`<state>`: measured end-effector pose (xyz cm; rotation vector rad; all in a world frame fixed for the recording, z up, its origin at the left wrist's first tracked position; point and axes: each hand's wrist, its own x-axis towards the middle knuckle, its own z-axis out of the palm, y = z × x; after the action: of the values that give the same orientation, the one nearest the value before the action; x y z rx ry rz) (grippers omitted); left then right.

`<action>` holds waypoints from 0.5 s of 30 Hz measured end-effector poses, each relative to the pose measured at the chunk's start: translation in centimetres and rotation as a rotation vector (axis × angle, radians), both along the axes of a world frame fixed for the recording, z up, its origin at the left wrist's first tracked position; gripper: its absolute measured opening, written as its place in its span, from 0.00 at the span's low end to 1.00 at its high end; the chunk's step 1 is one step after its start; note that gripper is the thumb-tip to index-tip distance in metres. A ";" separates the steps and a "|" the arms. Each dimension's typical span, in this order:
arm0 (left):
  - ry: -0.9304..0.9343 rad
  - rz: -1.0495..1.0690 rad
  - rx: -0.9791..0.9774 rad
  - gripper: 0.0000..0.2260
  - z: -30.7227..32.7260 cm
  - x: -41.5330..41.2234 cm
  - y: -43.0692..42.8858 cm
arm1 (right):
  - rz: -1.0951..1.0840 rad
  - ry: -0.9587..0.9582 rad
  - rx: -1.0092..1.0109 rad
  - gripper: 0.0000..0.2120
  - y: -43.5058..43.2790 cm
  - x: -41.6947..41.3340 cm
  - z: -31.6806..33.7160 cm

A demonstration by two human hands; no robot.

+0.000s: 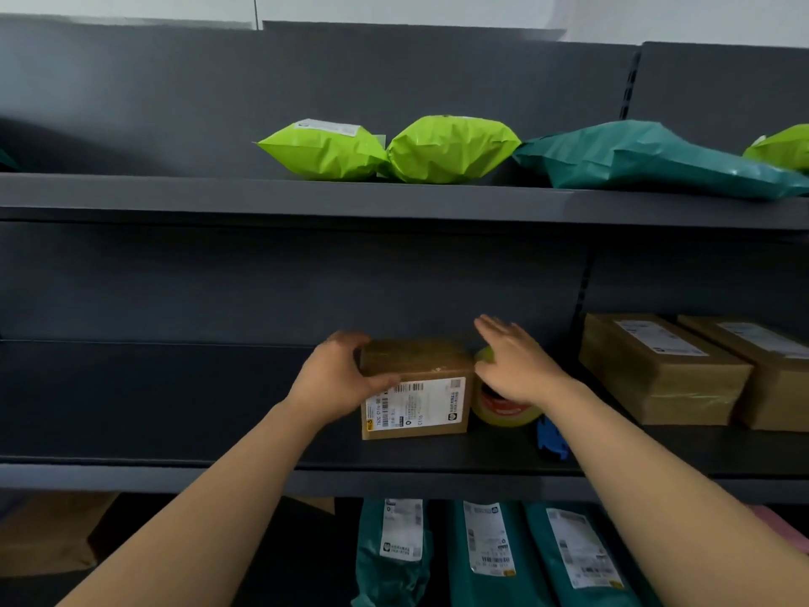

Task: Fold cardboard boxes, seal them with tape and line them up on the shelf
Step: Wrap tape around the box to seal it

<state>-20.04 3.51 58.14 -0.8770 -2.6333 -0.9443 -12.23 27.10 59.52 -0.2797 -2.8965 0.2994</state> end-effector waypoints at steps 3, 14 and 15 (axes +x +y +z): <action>0.069 0.005 -0.271 0.46 2.0 -0.4 2.6 | -0.126 -0.095 -0.045 0.41 2.3 0.4 0.6; -0.117 -0.188 -0.561 0.51 2.6 -1.6 10.9 | -0.186 -0.128 -0.133 0.26 4.5 -0.2 -1.4; -0.141 -0.189 -0.502 0.50 2.8 -1.6 10.7 | -0.178 -0.073 -0.161 0.25 4.6 -0.1 -1.2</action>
<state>-21.64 14.25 60.93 -1.2227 -3.0106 -0.3841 -12.34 31.67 58.29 -0.5826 -2.8961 0.5017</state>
